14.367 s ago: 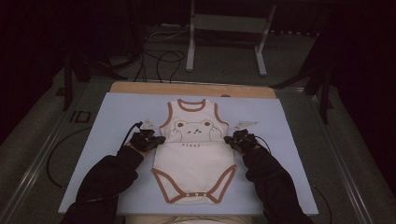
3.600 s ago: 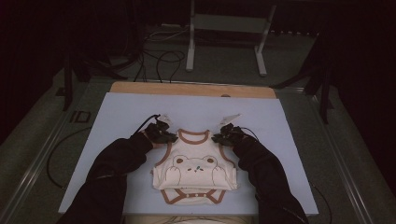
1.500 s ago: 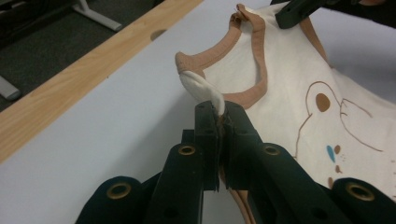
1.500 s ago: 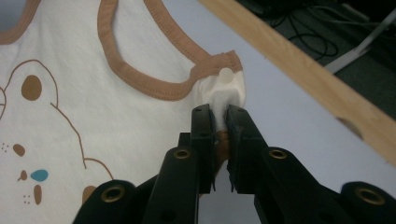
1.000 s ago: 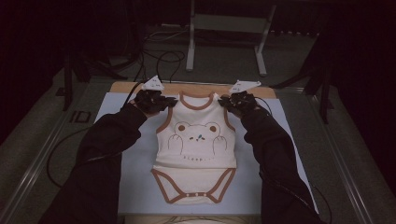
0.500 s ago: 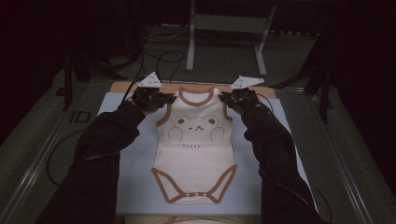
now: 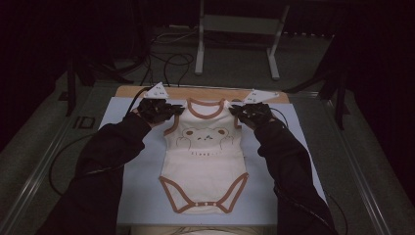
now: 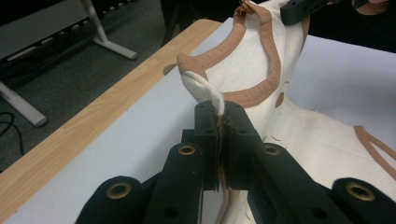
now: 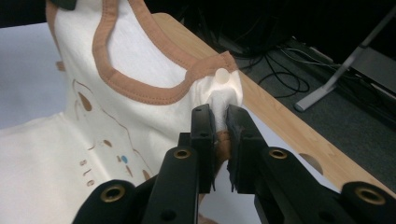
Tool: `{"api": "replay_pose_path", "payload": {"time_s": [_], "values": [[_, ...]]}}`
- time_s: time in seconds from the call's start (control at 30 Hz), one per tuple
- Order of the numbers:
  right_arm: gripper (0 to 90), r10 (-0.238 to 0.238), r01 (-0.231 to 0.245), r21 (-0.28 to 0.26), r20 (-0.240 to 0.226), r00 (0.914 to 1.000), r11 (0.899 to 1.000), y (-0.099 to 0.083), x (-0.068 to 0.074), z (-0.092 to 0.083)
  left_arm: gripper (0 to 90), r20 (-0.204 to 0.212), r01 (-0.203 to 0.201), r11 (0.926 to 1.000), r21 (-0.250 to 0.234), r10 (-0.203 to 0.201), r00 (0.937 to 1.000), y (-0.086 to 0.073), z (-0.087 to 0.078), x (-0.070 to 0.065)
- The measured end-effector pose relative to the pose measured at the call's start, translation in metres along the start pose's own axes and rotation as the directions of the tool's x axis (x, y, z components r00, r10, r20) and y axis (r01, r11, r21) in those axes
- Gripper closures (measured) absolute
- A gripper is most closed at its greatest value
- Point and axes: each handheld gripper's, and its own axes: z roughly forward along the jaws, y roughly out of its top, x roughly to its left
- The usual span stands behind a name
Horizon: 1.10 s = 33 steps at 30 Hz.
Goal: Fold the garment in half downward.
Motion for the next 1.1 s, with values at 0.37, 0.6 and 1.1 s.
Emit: {"api": "replay_pose_path", "payload": {"time_s": [0.37,0.6,1.1], "values": [[82.4,-0.018,0.018,-0.009,-0.016,0.9997,1.000,-0.011,0.021,-0.015,87.3,0.036,-0.015,0.9999,-0.001,0.015,0.9992,-0.010,-0.003,-0.020],[82.4,-0.007,0.007,-0.014,-0.029,0.9995,1.000,-0.019,0.033,-0.022,87.3,0.057,-0.026,0.9996,-0.001,0.026,0.9980,-0.018,-0.007,-0.031],[82.4,-0.026,0.023,-0.032,-0.074,0.9969,0.999,-0.033,0.062,-0.033,87.3,0.091,-0.042,0.9991,-0.003,0.042,0.9950,-0.036,-0.015,-0.054]]}}
